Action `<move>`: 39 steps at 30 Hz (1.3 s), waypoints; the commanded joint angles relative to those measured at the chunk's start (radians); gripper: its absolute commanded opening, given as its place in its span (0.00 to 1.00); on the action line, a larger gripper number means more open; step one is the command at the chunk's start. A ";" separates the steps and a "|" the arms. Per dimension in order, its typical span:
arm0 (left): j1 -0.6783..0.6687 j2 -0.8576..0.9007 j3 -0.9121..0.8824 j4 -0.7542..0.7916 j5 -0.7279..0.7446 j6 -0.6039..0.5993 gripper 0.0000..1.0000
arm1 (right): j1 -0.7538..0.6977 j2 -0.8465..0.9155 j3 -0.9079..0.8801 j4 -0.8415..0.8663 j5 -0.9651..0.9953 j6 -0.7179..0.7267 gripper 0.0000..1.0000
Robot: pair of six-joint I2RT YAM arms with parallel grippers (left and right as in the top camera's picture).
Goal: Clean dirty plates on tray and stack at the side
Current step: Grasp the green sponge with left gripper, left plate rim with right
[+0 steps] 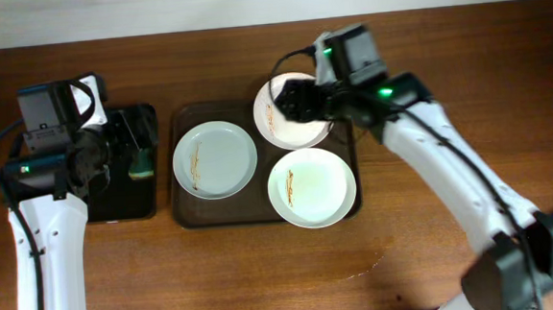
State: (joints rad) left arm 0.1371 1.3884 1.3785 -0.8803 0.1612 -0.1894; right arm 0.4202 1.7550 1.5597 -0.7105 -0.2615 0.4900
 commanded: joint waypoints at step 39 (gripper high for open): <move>0.051 0.661 0.015 0.332 -0.127 0.138 0.31 | 0.253 0.462 0.017 0.240 0.143 0.147 0.04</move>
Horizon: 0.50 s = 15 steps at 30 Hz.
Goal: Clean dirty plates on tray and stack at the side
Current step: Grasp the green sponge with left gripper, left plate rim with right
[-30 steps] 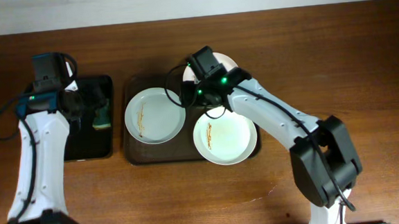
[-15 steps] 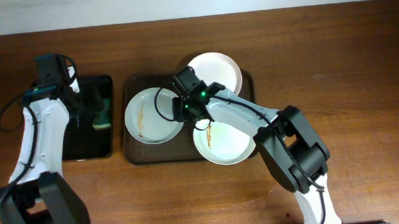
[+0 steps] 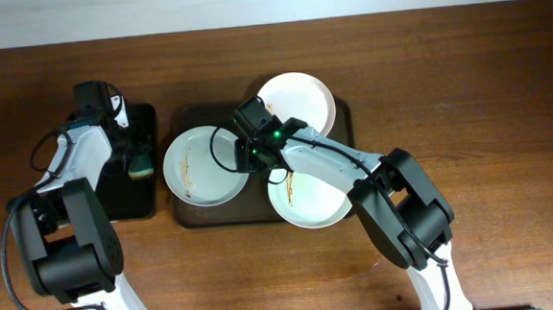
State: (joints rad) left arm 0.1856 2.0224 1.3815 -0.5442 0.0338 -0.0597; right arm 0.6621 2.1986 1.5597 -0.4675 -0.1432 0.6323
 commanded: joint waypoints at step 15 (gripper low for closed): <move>0.003 0.014 0.033 -0.106 0.024 -0.058 0.01 | 0.011 0.018 0.017 0.011 0.032 0.005 0.04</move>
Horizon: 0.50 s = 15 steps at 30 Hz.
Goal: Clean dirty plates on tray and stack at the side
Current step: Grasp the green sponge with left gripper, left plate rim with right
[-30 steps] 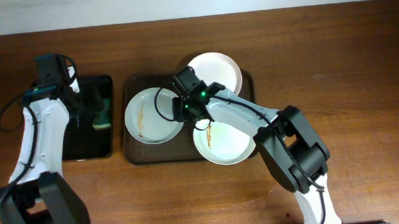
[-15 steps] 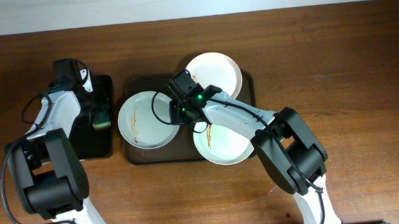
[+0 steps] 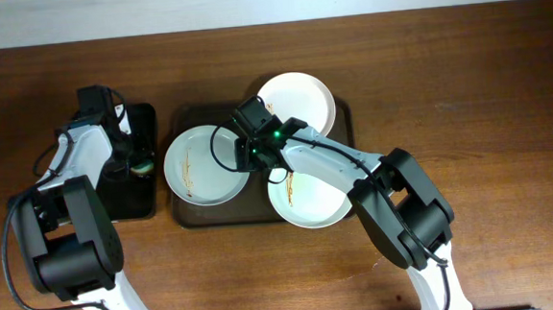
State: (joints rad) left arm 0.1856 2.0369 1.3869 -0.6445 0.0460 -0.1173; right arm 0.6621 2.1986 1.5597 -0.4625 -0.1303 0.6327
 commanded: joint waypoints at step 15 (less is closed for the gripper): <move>-0.140 -0.206 0.164 -0.359 0.292 0.201 0.01 | -0.048 0.018 0.079 -0.167 0.022 -0.004 0.04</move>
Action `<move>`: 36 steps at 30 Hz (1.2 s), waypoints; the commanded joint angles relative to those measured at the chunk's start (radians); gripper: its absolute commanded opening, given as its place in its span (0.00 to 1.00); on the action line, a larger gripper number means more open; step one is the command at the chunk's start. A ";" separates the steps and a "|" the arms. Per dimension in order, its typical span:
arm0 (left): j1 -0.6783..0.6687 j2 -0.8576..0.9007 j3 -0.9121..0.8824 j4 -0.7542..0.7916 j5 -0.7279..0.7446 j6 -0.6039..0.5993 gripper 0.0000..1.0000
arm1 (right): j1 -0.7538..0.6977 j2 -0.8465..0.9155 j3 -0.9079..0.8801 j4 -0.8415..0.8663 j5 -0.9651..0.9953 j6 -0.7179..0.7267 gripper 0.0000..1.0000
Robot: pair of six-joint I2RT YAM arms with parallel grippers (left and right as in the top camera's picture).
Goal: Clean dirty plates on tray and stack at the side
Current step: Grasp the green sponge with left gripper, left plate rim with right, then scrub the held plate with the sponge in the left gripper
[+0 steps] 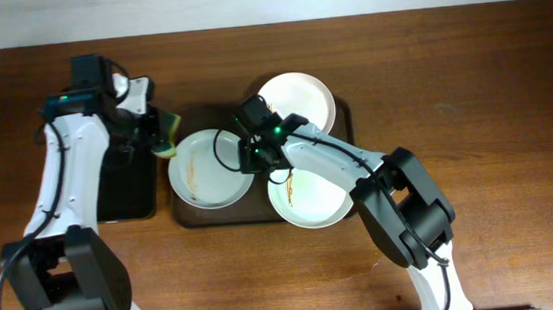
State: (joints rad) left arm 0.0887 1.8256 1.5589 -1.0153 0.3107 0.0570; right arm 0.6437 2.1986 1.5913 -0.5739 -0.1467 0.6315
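Three white plates lie on the dark brown tray (261, 212). The left plate (201, 174) carries an orange streak, and my right gripper (250, 158) is shut on its right rim. The near right plate (313, 199) is streaked too. The far plate (302, 98) looks clean and overhangs the tray's back edge. My left gripper (158, 133) is shut on a green and yellow sponge (168, 142), held at the left plate's upper left edge.
A black sponge holder (129, 188) stands left of the tray, under my left arm. Brown table surface lies to the right of the tray and along the front. My right arm crosses over the near right plate.
My left gripper was down in the black holder at the sponge. Now it holds the sponge outside the holder, at the left plate's edge. The right gripper still holds that plate's rim.
First my right gripper was at the far plate and my left gripper hung over the black holder. Then the right gripper was at the left plate's rim, that plate sat further left, and the left gripper was at the sponge. Now the sponge is out by the plate.
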 commanded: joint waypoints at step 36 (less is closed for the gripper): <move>-0.275 0.320 -0.210 0.242 -0.113 -0.246 0.01 | -0.022 0.019 0.100 -0.119 0.098 -0.021 0.04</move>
State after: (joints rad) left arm -0.1776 2.0457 1.3701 -0.6720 0.1074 -0.2020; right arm 0.6037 2.2124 1.6756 -0.7033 0.0074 0.6163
